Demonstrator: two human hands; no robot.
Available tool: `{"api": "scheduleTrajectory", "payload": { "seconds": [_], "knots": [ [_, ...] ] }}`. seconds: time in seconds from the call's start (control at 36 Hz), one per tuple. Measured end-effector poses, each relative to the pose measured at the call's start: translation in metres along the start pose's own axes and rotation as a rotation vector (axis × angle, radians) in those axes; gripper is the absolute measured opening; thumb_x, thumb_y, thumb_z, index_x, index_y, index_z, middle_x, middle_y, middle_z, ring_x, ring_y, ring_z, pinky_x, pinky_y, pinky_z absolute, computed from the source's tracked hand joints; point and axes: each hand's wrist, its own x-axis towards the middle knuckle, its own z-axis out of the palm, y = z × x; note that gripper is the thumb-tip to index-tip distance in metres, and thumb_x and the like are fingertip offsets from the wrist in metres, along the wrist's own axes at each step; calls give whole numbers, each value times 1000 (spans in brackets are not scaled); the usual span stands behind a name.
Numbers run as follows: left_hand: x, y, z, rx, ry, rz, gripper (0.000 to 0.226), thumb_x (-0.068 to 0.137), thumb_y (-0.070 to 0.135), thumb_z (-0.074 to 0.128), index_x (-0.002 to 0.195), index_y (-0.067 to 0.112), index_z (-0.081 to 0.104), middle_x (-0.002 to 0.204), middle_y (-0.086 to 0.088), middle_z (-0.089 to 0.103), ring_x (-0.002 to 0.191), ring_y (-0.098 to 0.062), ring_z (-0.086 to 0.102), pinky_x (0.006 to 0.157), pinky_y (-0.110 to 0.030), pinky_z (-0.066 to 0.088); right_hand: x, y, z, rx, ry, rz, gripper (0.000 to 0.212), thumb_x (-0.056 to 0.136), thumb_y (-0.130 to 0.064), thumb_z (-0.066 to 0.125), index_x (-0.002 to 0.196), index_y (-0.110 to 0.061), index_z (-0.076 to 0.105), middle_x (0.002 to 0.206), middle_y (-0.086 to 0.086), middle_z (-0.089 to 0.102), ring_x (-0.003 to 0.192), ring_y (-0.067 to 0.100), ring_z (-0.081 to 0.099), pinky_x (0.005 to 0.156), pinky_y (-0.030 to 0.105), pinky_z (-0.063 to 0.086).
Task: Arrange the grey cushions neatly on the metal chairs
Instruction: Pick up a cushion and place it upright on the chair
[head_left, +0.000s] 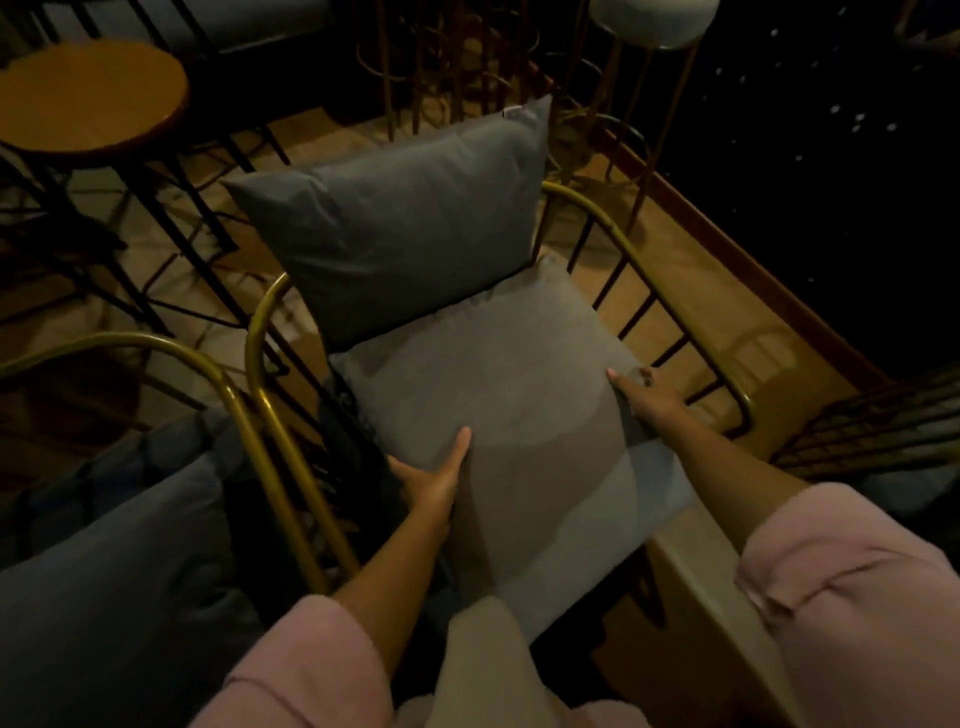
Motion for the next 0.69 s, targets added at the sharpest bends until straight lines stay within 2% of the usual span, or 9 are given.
{"api": "scheduleTrajectory", "payload": {
  "seconds": [0.08, 0.17, 0.31, 0.39, 0.44, 0.5, 0.58, 0.64, 0.69],
  "knots": [
    [10, -2, 2, -41, 25, 33, 131, 61, 53, 86, 155, 29, -2, 159, -8, 27, 141, -34, 37, 114, -53, 36, 23, 1, -9, 23, -46, 84, 110, 69, -80, 60, 151, -14, 28, 157, 11, 32, 138, 36, 39, 111, 49, 37],
    [16, -2, -2, -69, 39, 34, 139, 45, 61, 88, 155, 31, 7, 157, -7, 33, 138, -33, 42, 112, -54, 38, 29, 7, -14, 24, -57, 140, 138, 42, -98, 56, 151, -15, 31, 156, 10, 35, 138, 36, 39, 112, 51, 35],
    [21, -2, -5, -191, 9, -31, 142, 28, 62, 93, 148, 14, 35, 144, -7, 52, 123, -30, 57, 103, -50, 49, 50, 26, -25, 91, -60, 159, 134, 35, -102, 53, 141, -19, 49, 148, 8, 48, 131, 35, 48, 109, 52, 38],
    [17, 3, -7, -192, 12, -15, 136, 29, 66, 90, 145, 14, 40, 138, -5, 56, 119, -29, 60, 103, -49, 50, 57, 30, -31, 180, -34, 143, 126, 34, -103, 51, 130, -22, 61, 139, 8, 56, 122, 33, 55, 104, 48, 43],
    [12, 8, -7, -182, 38, 26, 135, 33, 71, 87, 146, 16, 38, 140, -4, 55, 121, -28, 58, 106, -46, 48, 34, 20, -33, 255, -18, 115, 117, 32, -102, 50, 118, -24, 69, 127, 7, 64, 109, 30, 61, 93, 42, 46],
    [3, 14, -7, -178, 60, 64, 124, 47, 69, 84, 147, 15, 36, 141, -4, 53, 123, -27, 56, 106, -42, 46, 10, 10, -35, 309, 22, 61, 99, 43, -97, 50, 107, -25, 72, 113, 5, 66, 98, 26, 60, 86, 38, 43],
    [-8, 20, -3, -190, 56, 84, 111, 60, 68, 78, 147, 17, 34, 141, -5, 51, 125, -27, 54, 104, -41, 45, -2, 17, -41, 377, 124, 43, 77, 76, -78, 52, 107, -11, 70, 104, 8, 58, 93, 24, 51, 87, 39, 39],
    [-16, 27, 1, -193, 53, 116, 107, 63, 69, 75, 148, 19, 34, 142, -5, 51, 125, -28, 54, 105, -43, 45, -9, 21, -50, 426, 193, 31, 74, 78, -75, 55, 102, -6, 68, 105, 9, 60, 92, 25, 51, 92, 43, 40],
    [-22, 36, 5, -215, 32, 159, 108, 62, 71, 74, 149, 21, 34, 144, -5, 51, 126, -28, 54, 105, -44, 46, -20, 22, -61, 510, 226, 5, 67, 72, -76, 60, 91, -12, 68, 105, 8, 63, 92, 25, 55, 88, 40, 43]
  ]
}}
